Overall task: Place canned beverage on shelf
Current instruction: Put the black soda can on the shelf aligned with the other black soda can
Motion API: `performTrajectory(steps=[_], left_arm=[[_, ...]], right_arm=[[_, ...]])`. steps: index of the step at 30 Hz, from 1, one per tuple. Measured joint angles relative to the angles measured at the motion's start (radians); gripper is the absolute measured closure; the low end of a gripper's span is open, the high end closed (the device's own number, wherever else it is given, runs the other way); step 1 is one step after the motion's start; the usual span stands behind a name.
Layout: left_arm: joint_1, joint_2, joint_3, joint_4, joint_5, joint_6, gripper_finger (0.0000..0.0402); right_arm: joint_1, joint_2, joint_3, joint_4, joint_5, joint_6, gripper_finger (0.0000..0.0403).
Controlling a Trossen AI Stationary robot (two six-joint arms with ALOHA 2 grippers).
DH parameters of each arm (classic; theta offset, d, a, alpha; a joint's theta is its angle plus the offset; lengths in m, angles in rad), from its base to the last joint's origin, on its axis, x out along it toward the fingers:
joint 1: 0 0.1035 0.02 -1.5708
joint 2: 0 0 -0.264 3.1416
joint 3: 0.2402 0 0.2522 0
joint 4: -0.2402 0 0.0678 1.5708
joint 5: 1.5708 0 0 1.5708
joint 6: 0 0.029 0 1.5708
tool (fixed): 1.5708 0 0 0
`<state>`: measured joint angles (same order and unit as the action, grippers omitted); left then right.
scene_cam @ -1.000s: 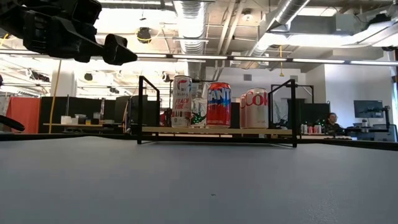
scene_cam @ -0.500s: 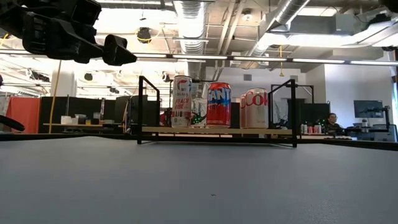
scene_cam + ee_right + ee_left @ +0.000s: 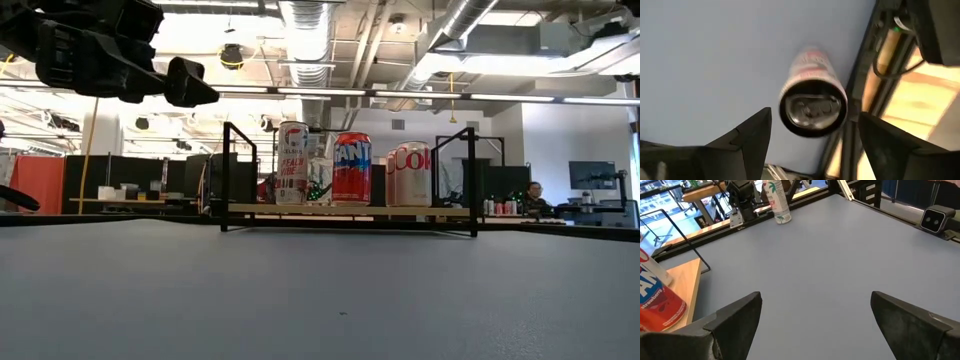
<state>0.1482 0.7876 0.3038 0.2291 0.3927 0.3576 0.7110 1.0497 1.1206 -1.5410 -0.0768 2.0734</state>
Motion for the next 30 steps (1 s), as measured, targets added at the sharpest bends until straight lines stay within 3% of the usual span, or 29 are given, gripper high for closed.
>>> performTrajectory(steps=[4,24,30], left_arm=[[0.0,0.0,0.0,-0.011,0.0,0.0,0.0038],[0.0,0.0,0.0,-0.036,0.0,0.007,0.0038],[0.0,0.0,0.0,-0.036,0.0,0.012,0.0038]], right_arm=[[0.026,-0.019,0.0,-0.011,0.058,0.06,0.0116],[0.059,-0.035,-0.219,0.191,0.025,0.095,0.0118],[0.044,-0.045,-0.219,0.22,-0.038,0.102,0.0152]])
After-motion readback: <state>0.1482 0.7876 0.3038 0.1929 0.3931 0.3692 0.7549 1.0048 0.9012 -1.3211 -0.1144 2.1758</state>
